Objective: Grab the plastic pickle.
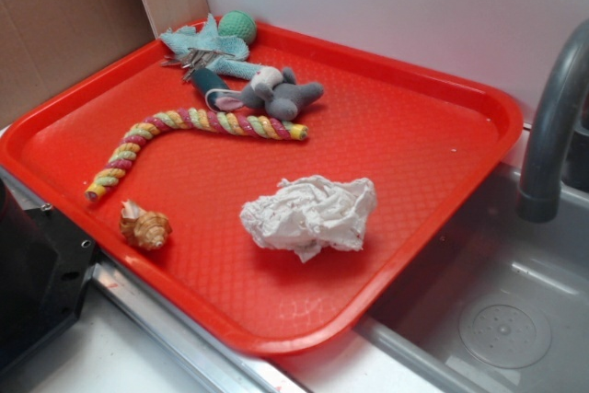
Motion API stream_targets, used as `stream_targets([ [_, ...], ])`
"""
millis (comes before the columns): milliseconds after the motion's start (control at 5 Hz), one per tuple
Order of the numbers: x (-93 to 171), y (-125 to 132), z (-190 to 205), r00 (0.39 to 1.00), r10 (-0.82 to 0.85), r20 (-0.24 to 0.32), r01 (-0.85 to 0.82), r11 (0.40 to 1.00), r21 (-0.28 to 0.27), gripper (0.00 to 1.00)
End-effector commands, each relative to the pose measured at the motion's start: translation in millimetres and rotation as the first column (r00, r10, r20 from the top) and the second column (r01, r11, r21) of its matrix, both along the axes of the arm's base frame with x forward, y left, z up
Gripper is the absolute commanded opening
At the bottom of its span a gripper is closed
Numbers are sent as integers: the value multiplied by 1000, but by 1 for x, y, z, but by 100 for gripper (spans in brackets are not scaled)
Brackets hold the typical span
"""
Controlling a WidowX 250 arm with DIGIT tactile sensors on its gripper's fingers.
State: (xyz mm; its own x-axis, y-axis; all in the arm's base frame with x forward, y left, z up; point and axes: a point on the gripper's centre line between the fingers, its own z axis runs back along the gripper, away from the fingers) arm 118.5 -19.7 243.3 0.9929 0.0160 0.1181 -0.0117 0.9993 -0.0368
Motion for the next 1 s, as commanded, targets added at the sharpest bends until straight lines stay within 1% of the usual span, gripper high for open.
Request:
stream_targets([
  [0, 0, 0, 0, 1000, 0, 0, 0, 1000, 0, 100],
  [200, 49, 33, -50, 967, 247, -57, -247, 969, 5, 100],
  [400, 80, 60, -69, 902, 429, -45, -432, 896, -105, 100],
  [600, 110, 74, -79, 769, 638, 44, -622, 762, -177, 100],
  [800, 121, 87, -104, 586, 809, 37, -785, 579, -219, 100],
])
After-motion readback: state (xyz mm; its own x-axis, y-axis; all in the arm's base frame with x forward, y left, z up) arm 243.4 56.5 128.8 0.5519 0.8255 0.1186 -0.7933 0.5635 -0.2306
